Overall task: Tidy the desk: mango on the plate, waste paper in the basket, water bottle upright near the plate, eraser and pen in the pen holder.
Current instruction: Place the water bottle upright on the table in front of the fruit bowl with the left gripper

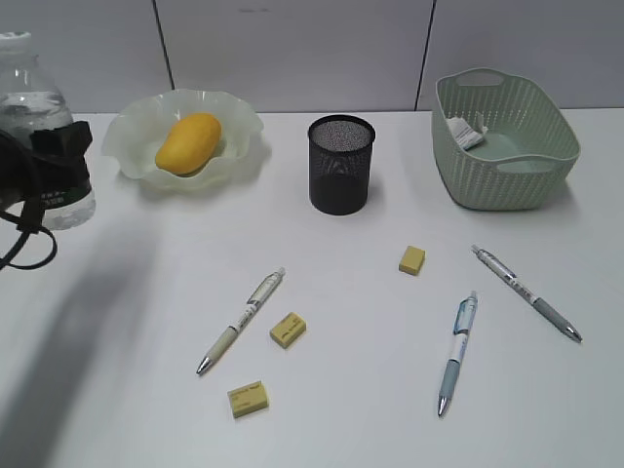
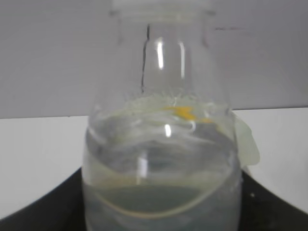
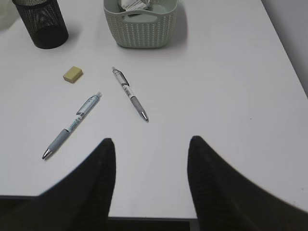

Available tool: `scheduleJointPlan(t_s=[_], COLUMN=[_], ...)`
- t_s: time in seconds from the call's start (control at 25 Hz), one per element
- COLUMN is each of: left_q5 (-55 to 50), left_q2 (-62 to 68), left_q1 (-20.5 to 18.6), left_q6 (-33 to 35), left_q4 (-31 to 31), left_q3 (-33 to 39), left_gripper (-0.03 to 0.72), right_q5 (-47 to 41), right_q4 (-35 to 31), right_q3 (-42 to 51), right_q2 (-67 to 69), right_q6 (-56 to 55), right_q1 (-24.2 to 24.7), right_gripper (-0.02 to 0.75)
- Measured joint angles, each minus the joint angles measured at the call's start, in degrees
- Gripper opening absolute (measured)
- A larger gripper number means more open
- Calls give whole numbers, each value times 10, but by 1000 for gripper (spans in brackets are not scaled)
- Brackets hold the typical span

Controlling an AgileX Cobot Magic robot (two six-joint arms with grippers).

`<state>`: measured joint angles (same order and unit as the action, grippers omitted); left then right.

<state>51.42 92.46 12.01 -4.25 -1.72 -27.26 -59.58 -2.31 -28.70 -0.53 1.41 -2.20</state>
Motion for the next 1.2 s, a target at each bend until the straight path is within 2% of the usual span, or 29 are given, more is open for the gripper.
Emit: scheduleJointPlan(t_s=[0.2,0.68,1.2], left_q5=[137,156,177], left_q2=[115,253,305], left_q1=[-2,-3,-3], left_q6=[0,0,0], left_q4=[25,71,83], left_q3=[-3,-123,-142], left_gripper=[491,491,494], right_q5=[0,0,0], right_q4=[0,0,0], right_q3=[0,0,0], right_q2=[0,0,0], right_q6=[0,0,0], right_q1=[0,0,0], right_gripper=[393,393,393])
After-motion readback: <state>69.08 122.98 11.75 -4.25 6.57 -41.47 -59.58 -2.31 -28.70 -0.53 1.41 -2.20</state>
